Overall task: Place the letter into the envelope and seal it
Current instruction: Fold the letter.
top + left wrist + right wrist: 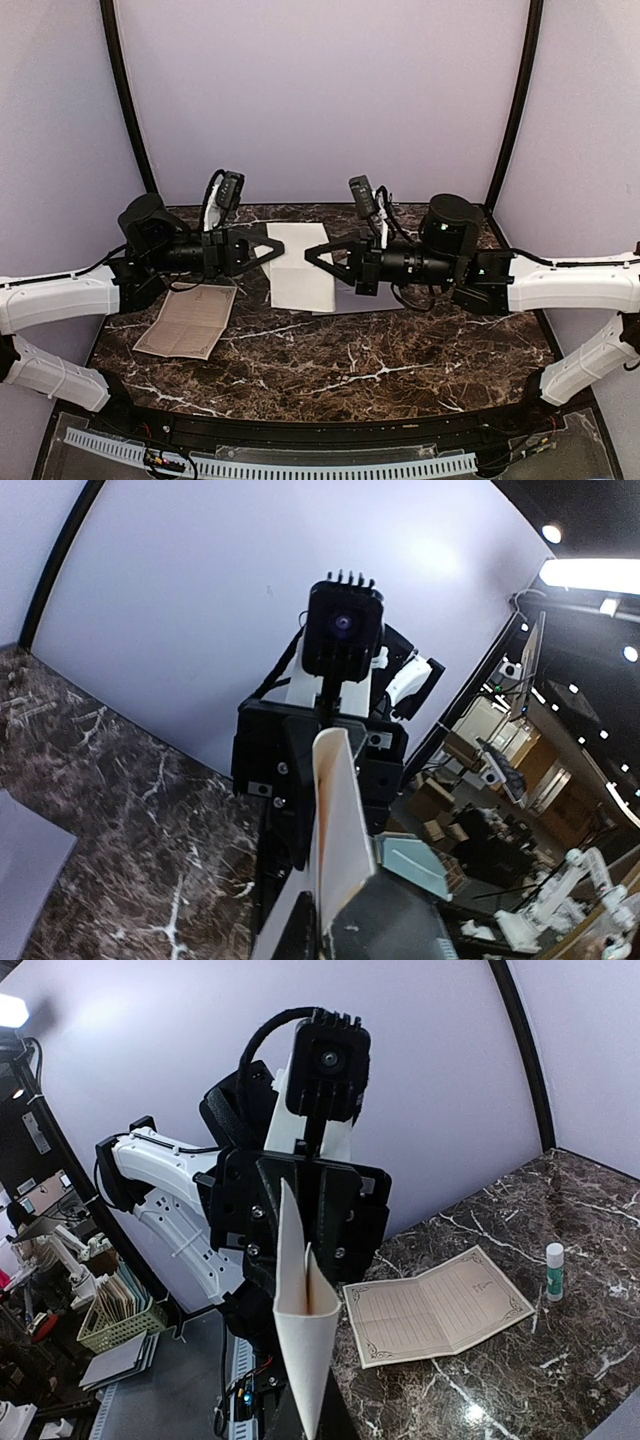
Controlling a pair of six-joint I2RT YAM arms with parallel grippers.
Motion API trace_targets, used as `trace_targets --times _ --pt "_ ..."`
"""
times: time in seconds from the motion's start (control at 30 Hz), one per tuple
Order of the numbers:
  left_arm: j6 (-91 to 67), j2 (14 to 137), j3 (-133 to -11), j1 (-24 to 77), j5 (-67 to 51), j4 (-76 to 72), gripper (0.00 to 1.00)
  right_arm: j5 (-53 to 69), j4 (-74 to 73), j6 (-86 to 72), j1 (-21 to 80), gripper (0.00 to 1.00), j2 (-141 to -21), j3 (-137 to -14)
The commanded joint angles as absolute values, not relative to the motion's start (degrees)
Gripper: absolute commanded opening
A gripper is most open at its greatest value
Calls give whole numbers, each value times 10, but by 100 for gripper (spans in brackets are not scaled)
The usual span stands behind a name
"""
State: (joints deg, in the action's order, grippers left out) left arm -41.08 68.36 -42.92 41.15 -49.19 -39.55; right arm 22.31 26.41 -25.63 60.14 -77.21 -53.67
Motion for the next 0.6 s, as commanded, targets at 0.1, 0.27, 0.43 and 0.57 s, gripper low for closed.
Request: trace_targets --times 0.1,0.27,0.43,0.57 --pt "-412 673 -421 412 -487 -451 0 239 244 -260 589 2 -776 -551" --pt "-400 654 -409 411 -442 -461 0 255 238 -281 587 47 -781 -535" --pt "-403 655 -408 409 -442 -466 0 260 244 -297 584 36 -766 -508" --pt "-404 659 -408 407 -444 -464 0 258 259 -305 583 0 -755 -494"
